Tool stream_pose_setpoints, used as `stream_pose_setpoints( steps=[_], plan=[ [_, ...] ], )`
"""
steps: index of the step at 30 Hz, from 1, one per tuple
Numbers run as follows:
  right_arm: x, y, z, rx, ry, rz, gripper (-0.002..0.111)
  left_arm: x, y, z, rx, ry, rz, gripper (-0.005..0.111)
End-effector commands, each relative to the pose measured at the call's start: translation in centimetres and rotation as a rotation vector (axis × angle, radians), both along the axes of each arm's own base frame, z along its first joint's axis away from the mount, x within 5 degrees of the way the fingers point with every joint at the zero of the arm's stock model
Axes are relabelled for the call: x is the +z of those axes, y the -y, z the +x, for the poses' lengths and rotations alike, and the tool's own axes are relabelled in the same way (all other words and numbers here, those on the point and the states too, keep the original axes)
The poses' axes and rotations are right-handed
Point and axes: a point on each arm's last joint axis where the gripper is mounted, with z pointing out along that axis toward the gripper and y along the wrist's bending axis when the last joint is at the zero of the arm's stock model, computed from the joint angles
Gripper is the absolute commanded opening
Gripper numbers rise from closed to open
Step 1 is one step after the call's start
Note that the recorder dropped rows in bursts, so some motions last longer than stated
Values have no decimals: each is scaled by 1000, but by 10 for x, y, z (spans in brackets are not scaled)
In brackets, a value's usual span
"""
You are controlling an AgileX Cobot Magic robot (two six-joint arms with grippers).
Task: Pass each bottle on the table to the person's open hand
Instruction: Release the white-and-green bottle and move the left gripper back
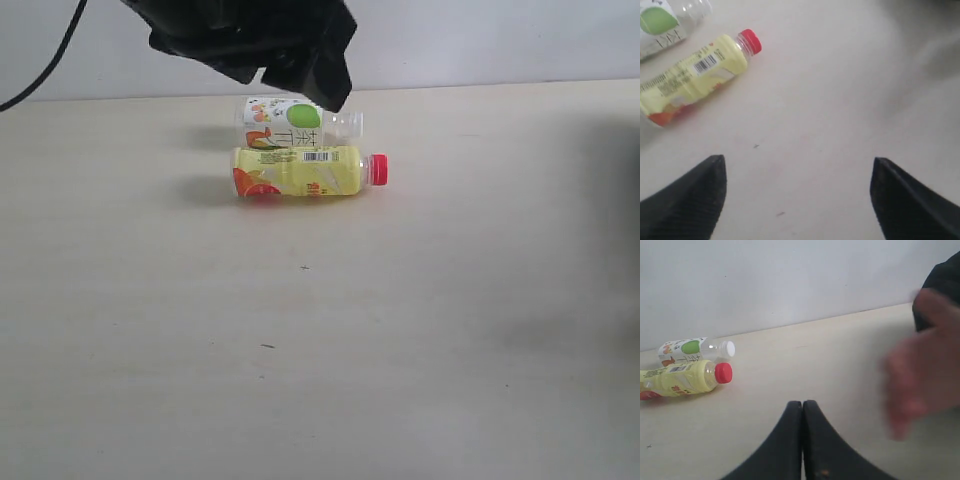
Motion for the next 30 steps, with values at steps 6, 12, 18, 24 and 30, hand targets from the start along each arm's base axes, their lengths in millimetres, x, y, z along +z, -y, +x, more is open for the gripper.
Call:
stream_pose_setpoints(
  steps=[6, 12, 18, 24, 30],
  plan=[
    [0, 0, 0, -1, 10, -6, 0, 4, -22, 26, -45, 338, 336, 64],
    [0, 0, 0, -1, 10, -6, 0, -4, -46, 63, 20, 451, 493, 74],
    [0, 0, 0, -1, 10, -6, 0, -40, -73, 108, 26, 365, 556, 70],
    [0, 0, 0, -1, 10, -6, 0, -67, -78, 145, -126, 240, 482, 72],
    [0, 0, 0, -1, 10, -6, 0, -87, -56, 162, -372, 209, 462, 71]
  ],
)
